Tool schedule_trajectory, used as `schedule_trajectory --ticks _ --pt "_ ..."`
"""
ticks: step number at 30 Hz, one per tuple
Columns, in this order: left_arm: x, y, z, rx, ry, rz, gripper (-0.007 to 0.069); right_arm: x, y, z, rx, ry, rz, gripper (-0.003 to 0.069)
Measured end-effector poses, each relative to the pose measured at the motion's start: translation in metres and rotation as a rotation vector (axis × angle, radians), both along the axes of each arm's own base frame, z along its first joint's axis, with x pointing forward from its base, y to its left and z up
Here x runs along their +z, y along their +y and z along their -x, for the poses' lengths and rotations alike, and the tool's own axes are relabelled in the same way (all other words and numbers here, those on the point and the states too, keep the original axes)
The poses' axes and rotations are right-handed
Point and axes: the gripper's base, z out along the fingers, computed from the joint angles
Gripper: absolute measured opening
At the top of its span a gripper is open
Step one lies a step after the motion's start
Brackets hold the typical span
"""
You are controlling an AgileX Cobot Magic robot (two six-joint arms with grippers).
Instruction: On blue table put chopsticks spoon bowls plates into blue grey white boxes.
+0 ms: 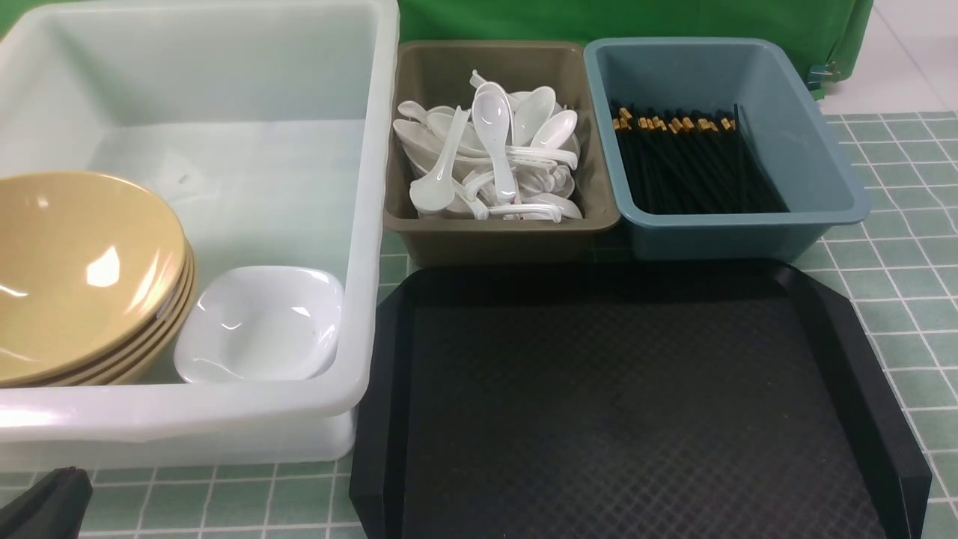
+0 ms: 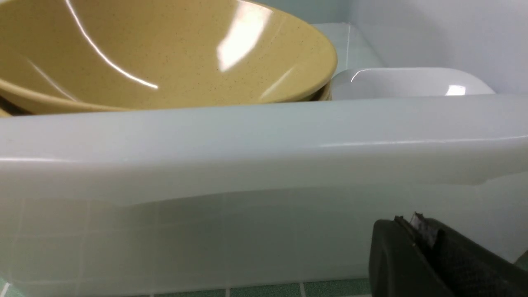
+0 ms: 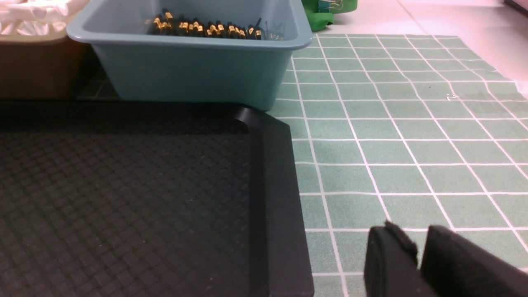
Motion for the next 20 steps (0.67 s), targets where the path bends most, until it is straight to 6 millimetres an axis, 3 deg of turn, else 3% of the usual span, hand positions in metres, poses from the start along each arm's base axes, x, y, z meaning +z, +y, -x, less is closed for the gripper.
schedule_trajectory --ticks 20 --pt "0.0000 -0.0001 0.0000 0.000 0.000 0.001 0.0003 0.0000 0.0000 0.0000 0.000 0.000 0.000 0.0179"
